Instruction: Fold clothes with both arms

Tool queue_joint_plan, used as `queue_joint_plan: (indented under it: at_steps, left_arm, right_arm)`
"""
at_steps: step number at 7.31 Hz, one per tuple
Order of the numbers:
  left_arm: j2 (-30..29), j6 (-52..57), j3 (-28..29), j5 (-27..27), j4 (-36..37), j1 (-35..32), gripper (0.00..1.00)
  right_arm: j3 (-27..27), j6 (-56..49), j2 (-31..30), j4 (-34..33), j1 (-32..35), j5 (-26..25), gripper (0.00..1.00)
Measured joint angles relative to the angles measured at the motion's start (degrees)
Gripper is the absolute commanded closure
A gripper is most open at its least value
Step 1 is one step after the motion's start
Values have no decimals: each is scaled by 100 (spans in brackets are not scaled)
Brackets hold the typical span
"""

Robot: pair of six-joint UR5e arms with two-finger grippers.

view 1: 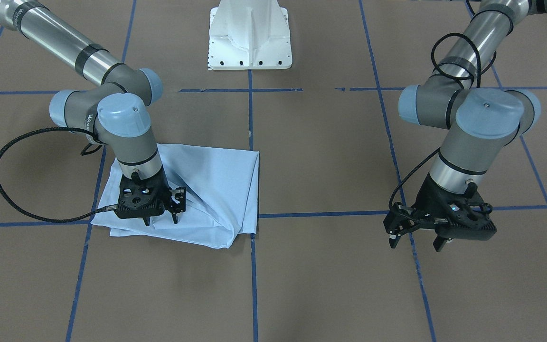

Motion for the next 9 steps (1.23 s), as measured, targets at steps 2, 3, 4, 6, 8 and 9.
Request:
queue_joint_plan:
  at_steps: [2,3,4,6,8,9]
  left_arm:
    - [-3,-2,-30,6,2,0,0]
    - [-1,-5,-61,6,6,0,0]
    - [-1,-8,-78,6,8,0,0]
    - [-6,-9,-86,3,9,0,0]
    - [-5,-9,-88,6,9,3,0]
    - [-2,-7,-88,6,9,3,0]
  right_arm:
    - [-42,-87,0,7,35,80,59]
    - [-54,-124,-8,7,66,135,83]
    - [-82,-164,-12,7,102,174,100]
    - [-196,-298,-7,8,178,205,100]
    - [-298,-357,18,7,215,206,100]
    - [-348,-361,66,7,226,214,76]
